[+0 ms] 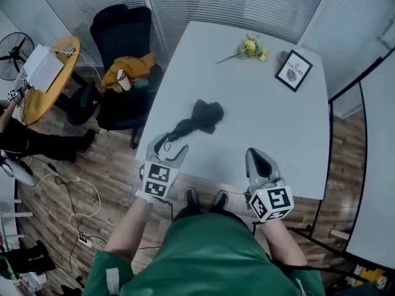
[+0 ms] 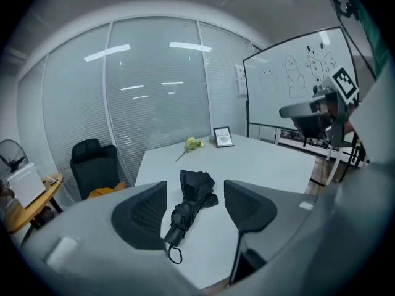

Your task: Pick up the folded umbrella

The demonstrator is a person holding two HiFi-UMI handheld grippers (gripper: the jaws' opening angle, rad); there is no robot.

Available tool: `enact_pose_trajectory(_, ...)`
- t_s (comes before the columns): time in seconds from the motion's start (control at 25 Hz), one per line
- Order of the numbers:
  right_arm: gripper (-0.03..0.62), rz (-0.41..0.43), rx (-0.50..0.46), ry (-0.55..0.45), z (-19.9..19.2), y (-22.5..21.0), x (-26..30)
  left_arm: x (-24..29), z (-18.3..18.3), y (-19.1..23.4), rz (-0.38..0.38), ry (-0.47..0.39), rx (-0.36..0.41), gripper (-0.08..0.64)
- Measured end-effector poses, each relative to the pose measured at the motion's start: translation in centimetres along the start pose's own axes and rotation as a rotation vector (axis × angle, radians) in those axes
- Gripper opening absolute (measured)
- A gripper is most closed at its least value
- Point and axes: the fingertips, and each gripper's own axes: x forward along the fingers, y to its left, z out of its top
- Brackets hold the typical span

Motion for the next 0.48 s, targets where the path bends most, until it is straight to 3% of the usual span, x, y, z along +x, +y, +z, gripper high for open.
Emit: enact_pose_trajectory(0.48,0.003,-0.122,0.018,0.035,-1.4,-1.4,0.0,12.2,-5.8,0.6,-0.136,0.258,0.223,0.290)
